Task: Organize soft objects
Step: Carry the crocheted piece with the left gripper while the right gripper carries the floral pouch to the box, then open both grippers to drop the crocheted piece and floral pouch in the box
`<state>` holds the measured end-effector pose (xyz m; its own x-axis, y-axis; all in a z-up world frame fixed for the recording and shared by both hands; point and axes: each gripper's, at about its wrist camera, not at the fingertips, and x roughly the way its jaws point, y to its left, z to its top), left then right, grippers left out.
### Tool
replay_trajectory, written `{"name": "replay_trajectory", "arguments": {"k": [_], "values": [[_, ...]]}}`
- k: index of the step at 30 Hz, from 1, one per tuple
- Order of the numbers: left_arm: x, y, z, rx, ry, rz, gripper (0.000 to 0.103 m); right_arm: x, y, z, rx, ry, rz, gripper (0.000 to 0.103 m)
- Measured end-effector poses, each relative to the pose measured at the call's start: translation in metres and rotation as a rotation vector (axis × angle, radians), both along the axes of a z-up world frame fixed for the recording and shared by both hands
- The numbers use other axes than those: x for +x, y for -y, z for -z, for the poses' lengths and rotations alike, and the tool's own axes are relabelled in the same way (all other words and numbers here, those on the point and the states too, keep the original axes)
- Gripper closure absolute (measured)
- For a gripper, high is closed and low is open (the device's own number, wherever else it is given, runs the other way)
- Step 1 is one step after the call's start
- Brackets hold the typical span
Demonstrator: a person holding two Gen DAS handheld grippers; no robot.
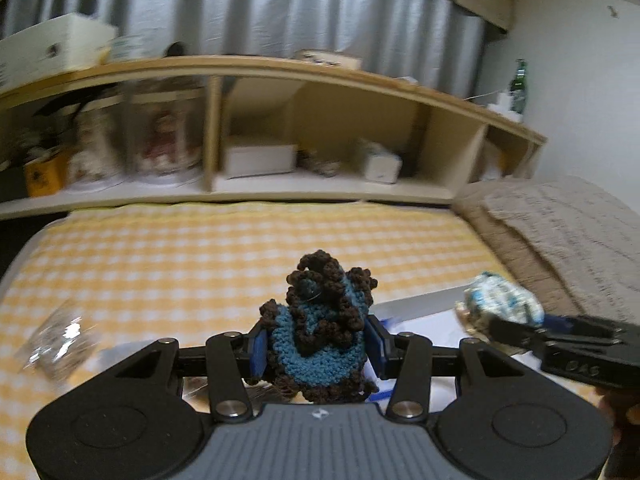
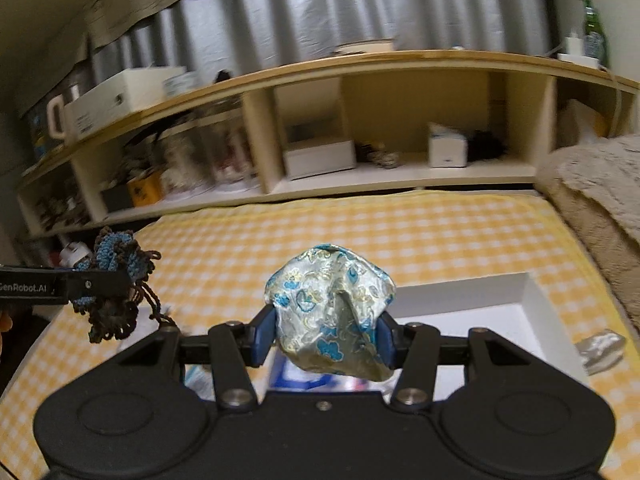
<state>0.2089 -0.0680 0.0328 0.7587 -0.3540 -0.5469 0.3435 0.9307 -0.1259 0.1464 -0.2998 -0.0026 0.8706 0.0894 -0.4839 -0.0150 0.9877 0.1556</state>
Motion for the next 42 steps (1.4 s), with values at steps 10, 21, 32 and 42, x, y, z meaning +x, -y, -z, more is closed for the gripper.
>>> {"name": "replay_trajectory", "arguments": {"k": [10, 21, 32, 42], "values": [[0.009, 0.1, -0.014, -0.053, 0.038, 0.171, 0.054, 0.001, 0.068, 0.0, 0.05, 0.02, 0.159, 0.051], [0.032, 0.188, 0.039, -0.053, -0.056, 0.284, 0.054, 0.023, 0.122, 0.028, 0.11, -0.048, 0.277, 0.051], [0.09, 0.214, 0.113, 0.016, -0.174, 0.24, 0.054, 0.073, 0.133, 0.062, 0.116, -0.137, 0.245, 0.051], [0.129, 0.235, 0.148, 0.011, -0.196, 0.216, 0.053, 0.095, 0.144, 0.089, 0.106, -0.176, 0.25, 0.051]]}}
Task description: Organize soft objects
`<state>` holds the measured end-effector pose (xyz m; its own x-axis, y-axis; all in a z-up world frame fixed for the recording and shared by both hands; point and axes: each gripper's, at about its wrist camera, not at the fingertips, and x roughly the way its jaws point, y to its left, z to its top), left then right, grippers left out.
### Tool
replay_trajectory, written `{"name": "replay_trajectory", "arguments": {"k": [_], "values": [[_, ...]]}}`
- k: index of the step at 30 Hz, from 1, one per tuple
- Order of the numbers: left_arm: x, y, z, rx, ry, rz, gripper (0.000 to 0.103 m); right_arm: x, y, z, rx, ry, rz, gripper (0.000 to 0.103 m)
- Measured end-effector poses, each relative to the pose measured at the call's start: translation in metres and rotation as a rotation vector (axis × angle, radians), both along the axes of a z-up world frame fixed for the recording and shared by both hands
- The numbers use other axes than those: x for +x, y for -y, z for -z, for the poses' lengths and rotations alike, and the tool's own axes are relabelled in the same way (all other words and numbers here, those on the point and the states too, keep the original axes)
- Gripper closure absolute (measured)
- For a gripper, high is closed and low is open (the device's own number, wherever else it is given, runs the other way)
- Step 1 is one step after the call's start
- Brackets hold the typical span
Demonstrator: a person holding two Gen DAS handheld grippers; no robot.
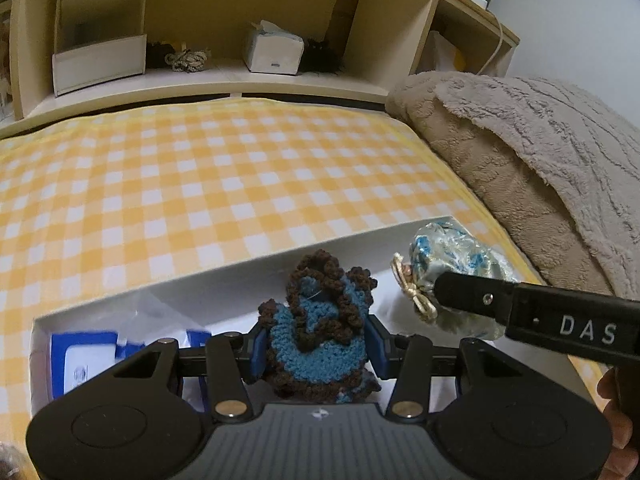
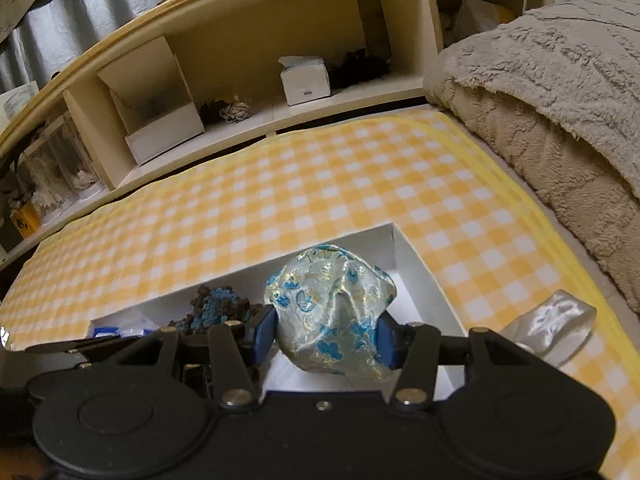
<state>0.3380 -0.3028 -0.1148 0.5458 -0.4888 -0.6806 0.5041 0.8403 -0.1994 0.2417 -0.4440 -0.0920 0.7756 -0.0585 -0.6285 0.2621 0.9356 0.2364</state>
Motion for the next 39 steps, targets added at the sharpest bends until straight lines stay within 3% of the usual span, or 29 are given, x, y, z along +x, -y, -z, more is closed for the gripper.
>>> {"name": "replay_trajectory", "arguments": {"k": [4, 6, 8, 12, 20, 27, 39], "values": [[0.001, 0.002, 0.001, 0.018, 0.015, 0.006, 0.047, 0.004, 0.004, 0.005, 0.015, -0.003, 0.045, 0.041], [-0.002, 0.004, 0.001, 0.035, 0.022, 0.024, 0.045, 0.004, 0.008, 0.005, 0.032, -0.024, 0.073, 0.03], [-0.005, 0.006, 0.0, 0.062, 0.023, 0.035, 0.038, 0.0, 0.014, 0.001, 0.07, -0.016, 0.106, 0.023], [-0.011, 0.006, -0.003, 0.076, 0.019, 0.047, 0.019, -0.01, 0.019, -0.009, 0.094, 0.006, 0.124, 0.018], [-0.031, -0.001, -0.022, 0.063, 0.025, 0.071, 0.011, -0.024, 0.012, -0.018, 0.057, -0.009, 0.121, 0.016], [-0.053, -0.024, -0.041, 0.047, 0.042, 0.036, 0.008, -0.036, -0.004, -0.032, 0.011, -0.027, 0.087, 0.015], [-0.089, -0.068, -0.076, 0.036, 0.079, -0.007, 0.003, -0.081, -0.029, -0.07, -0.032, 0.021, 0.112, 0.013]]}}
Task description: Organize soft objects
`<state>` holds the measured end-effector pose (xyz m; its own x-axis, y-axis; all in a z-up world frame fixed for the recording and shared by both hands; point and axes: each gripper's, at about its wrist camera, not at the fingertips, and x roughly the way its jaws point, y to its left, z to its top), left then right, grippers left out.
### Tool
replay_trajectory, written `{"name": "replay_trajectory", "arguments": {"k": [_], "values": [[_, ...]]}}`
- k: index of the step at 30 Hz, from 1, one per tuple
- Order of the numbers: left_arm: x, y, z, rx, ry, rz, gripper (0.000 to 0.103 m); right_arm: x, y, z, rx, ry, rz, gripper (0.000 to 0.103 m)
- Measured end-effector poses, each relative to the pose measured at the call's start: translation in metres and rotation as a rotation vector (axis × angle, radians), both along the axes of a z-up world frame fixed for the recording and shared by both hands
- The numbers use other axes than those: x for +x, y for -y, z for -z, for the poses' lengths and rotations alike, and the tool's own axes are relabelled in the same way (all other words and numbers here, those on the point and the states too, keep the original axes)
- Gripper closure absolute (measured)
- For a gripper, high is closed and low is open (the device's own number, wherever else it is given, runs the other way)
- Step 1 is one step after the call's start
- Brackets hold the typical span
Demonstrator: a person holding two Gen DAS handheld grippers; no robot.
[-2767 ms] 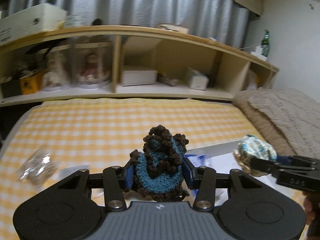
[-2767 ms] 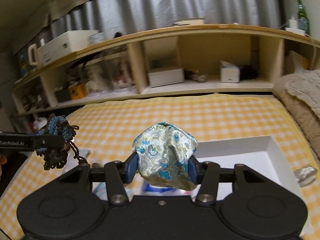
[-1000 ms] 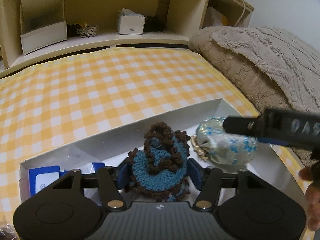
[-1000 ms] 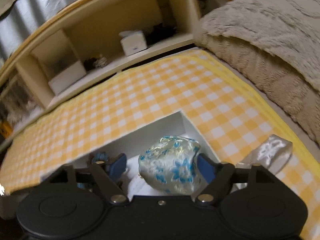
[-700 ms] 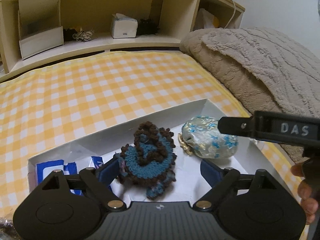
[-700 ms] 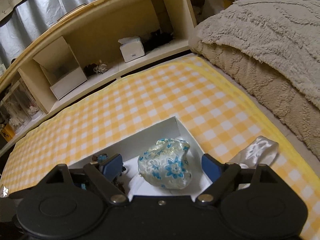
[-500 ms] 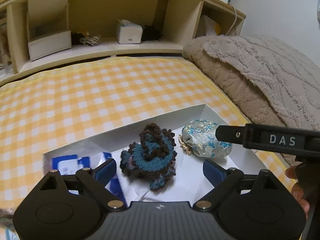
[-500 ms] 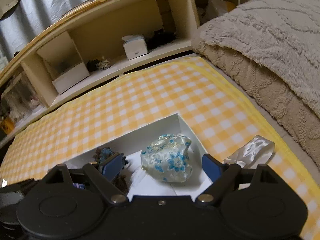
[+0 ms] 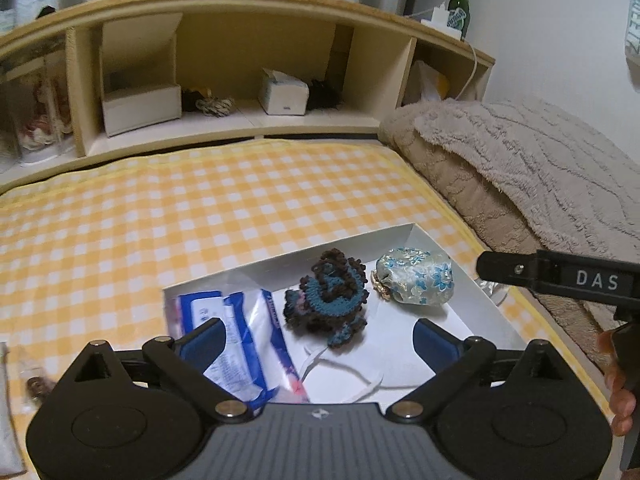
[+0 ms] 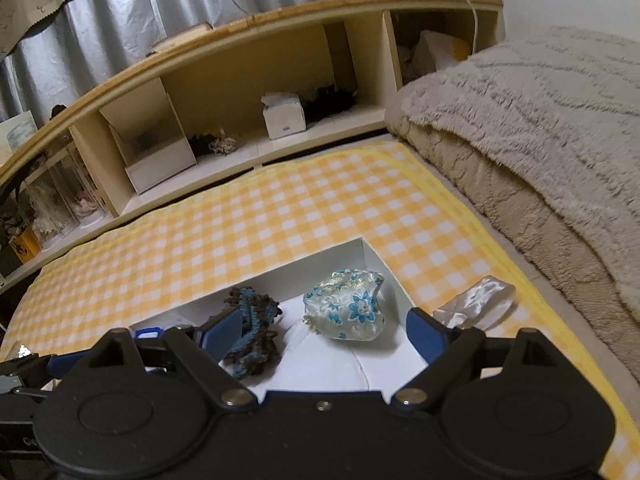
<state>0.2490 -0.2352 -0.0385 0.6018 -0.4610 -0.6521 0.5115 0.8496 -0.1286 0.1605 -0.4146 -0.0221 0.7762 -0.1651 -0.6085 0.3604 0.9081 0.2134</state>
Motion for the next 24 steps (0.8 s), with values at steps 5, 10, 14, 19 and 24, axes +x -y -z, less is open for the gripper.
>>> {"name": "replay_trajectory", "arguments": {"k": [5, 10, 14, 19, 24], "values": [[-0.018, -0.021, -0.015, -0.007, 0.016, -0.018, 0.001, -0.022, -0.015, -0.015, -0.025, 0.026, -0.006, 0.011], [-0.033, -0.042, -0.029, -0.023, 0.025, -0.042, 0.0, -0.043, -0.03, -0.025, -0.039, 0.038, -0.02, 0.011], [-0.047, -0.061, -0.041, -0.035, 0.033, -0.053, 0.0, -0.062, -0.043, -0.035, -0.069, 0.047, -0.031, 0.01], [-0.067, -0.079, -0.051, -0.04, 0.046, -0.06, 0.0, -0.084, -0.059, -0.046, -0.104, 0.057, -0.046, 0.006], [-0.086, -0.092, -0.057, -0.039, 0.068, -0.077, 0.0, -0.106, -0.075, -0.057, -0.145, 0.062, -0.07, 0.002]]}}
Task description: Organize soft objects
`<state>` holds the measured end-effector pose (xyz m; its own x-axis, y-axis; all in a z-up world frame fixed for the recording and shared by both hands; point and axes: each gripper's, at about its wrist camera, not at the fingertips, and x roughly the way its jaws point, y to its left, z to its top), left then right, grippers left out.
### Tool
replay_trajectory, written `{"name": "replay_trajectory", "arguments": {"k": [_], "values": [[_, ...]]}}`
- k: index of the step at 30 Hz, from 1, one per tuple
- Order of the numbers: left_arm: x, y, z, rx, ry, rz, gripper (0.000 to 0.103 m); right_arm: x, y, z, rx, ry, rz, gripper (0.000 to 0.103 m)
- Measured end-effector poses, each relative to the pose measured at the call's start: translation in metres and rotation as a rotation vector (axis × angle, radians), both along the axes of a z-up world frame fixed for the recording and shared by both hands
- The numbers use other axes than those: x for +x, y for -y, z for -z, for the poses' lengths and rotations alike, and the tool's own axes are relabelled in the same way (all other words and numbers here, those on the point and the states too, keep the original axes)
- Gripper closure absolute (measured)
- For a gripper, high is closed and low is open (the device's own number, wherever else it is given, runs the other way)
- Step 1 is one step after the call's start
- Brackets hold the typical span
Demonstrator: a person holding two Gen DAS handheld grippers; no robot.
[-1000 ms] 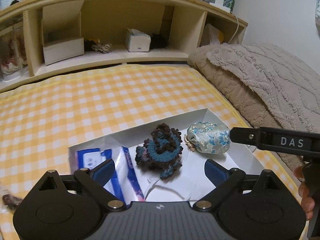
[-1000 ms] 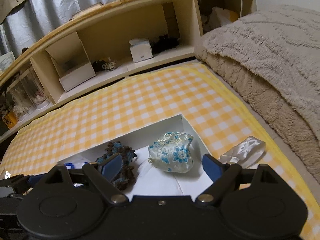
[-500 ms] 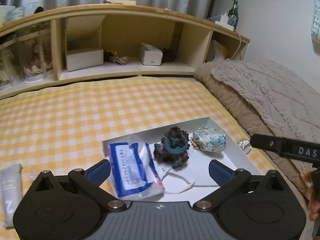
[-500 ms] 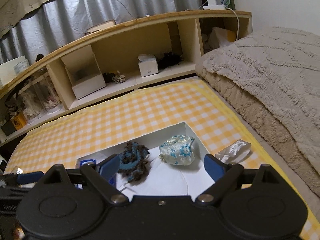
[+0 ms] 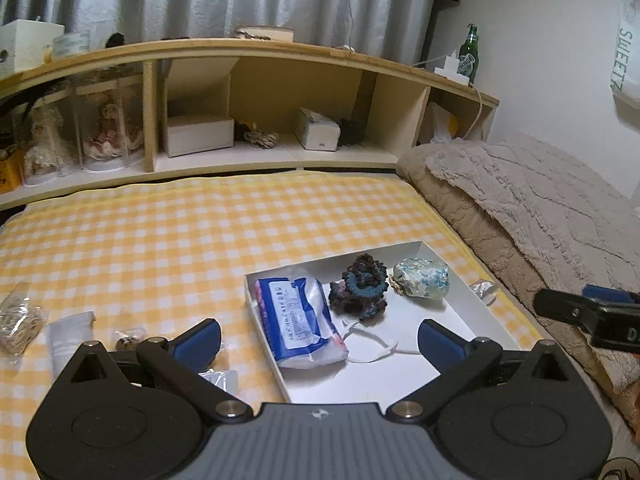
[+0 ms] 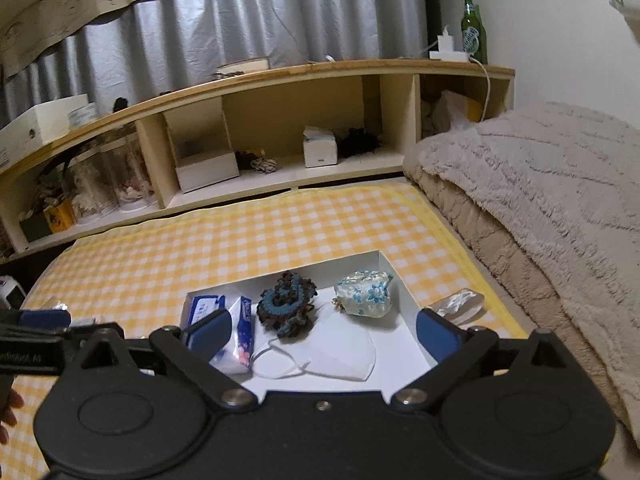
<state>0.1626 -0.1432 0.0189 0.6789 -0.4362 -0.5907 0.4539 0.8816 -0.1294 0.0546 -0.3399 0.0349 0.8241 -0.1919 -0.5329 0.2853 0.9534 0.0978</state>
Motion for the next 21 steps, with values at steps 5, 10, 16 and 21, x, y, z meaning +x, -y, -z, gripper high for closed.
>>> {"name": "replay_trajectory", "arguments": {"k": [5, 10, 16, 21], "values": [[-0.014, -0.012, -0.006, -0.016, -0.002, 0.01, 0.0, -0.02, -0.012, -0.008, -0.032, 0.015, -0.004, 0.0], [-0.029, -0.021, -0.01, -0.026, 0.009, 0.016, 0.0, -0.034, -0.024, -0.013, -0.058, 0.019, -0.008, 0.0], [-0.042, -0.039, -0.02, -0.047, 0.028, -0.002, 0.0, -0.039, -0.038, -0.016, -0.055, 0.011, -0.018, 0.0], [-0.053, -0.066, -0.029, -0.045, 0.041, -0.047, 0.0, -0.036, -0.059, -0.018, -0.037, 0.004, -0.065, 0.0]]}}
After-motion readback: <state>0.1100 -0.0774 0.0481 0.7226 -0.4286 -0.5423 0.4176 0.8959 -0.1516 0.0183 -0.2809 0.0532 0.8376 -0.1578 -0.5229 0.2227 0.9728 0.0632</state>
